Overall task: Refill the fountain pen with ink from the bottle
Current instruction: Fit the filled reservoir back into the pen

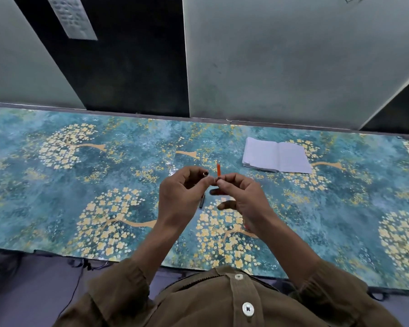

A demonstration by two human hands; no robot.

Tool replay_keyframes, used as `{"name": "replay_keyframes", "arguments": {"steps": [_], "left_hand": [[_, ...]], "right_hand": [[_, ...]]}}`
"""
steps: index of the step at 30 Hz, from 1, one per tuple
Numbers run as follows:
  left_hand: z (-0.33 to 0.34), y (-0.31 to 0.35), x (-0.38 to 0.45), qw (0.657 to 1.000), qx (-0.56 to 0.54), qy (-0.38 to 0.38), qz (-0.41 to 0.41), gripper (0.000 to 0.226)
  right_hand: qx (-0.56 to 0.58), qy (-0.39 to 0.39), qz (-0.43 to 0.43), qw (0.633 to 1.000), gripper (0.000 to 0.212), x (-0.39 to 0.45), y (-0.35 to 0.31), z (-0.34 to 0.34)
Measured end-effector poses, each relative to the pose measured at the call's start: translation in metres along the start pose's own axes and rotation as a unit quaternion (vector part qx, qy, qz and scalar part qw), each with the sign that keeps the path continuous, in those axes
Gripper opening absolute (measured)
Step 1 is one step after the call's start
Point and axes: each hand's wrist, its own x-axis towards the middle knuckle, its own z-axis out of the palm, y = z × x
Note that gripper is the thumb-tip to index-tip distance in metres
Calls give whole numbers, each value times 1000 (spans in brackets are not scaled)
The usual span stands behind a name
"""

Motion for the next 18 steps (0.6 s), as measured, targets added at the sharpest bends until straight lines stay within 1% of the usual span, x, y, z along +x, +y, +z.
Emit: {"name": "replay_keyframes", "arguments": {"steps": [3, 7, 10, 15, 18], "left_hand": [[2, 1, -5, 1000, -5, -1, -1, 13], [8, -1, -7, 1000, -1, -16, 0, 13], [12, -2, -8, 999, -3, -34, 7, 13], [17, -1, -8, 998, -5, -49, 32, 14], [19, -1, -8, 997, -3, -60, 42, 12]], "right_hand": [[-17, 27, -36, 999, 4, 0, -8, -3], [-26, 35, -85, 995, 8, -2, -21, -3], [-57, 49, -120, 990, 8, -4, -28, -4], [-127, 77, -143, 978, 4, -8, -23, -4], [-146, 90, -149, 974, 3, -11, -17, -5]]}}
